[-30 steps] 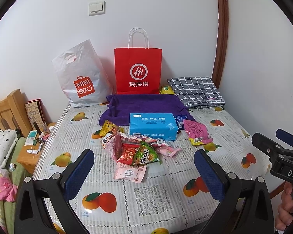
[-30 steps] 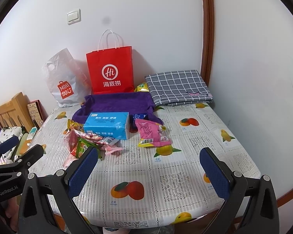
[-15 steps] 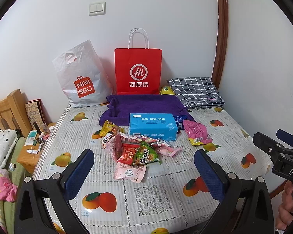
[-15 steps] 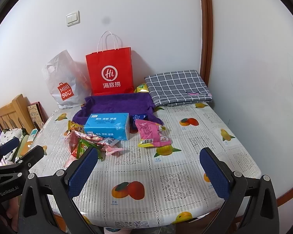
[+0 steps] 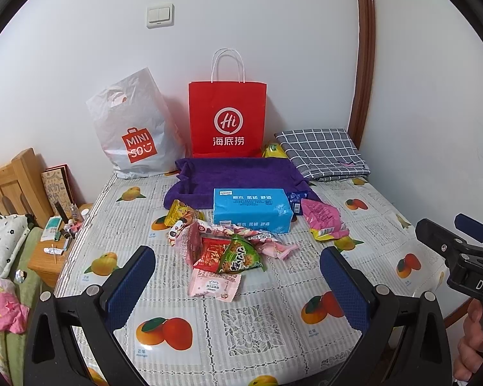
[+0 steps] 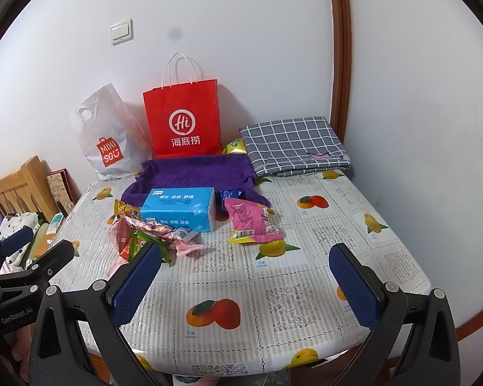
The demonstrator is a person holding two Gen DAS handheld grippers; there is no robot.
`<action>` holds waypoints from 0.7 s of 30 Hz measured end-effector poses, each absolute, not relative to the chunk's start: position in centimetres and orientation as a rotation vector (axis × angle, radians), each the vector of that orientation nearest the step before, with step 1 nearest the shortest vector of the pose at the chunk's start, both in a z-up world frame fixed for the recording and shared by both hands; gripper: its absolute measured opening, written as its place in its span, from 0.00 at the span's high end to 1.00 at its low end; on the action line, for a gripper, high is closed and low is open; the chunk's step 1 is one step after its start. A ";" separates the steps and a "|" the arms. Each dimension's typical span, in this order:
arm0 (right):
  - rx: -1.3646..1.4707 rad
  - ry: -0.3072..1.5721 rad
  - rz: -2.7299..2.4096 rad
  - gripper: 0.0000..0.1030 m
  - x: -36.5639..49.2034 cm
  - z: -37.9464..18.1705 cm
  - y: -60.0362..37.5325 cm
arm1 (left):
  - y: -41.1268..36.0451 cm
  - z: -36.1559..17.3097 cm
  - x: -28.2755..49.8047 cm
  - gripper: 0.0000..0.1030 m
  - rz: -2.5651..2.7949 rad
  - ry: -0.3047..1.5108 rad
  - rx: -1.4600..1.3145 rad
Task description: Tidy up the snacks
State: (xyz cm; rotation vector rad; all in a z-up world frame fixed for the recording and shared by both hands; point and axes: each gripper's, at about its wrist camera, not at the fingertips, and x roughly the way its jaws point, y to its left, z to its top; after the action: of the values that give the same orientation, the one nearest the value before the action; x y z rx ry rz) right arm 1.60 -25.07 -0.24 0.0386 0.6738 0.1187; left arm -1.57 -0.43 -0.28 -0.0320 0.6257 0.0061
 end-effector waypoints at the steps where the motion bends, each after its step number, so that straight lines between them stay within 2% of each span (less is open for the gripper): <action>1: 0.038 0.673 0.119 0.01 1.6 -0.2 -25.1 | -0.4 -0.3 -1.6 0.00 0.006 0.626 -0.032; 21: 0.045 0.671 0.122 0.01 1.4 -0.2 -25.2 | -0.5 0.0 -1.7 0.00 0.006 0.621 -0.031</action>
State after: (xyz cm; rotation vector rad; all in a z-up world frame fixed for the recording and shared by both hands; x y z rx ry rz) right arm 1.38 -25.18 -0.21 0.0447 0.6711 0.1222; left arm -1.68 -0.49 -0.04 -0.0313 0.6208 0.0064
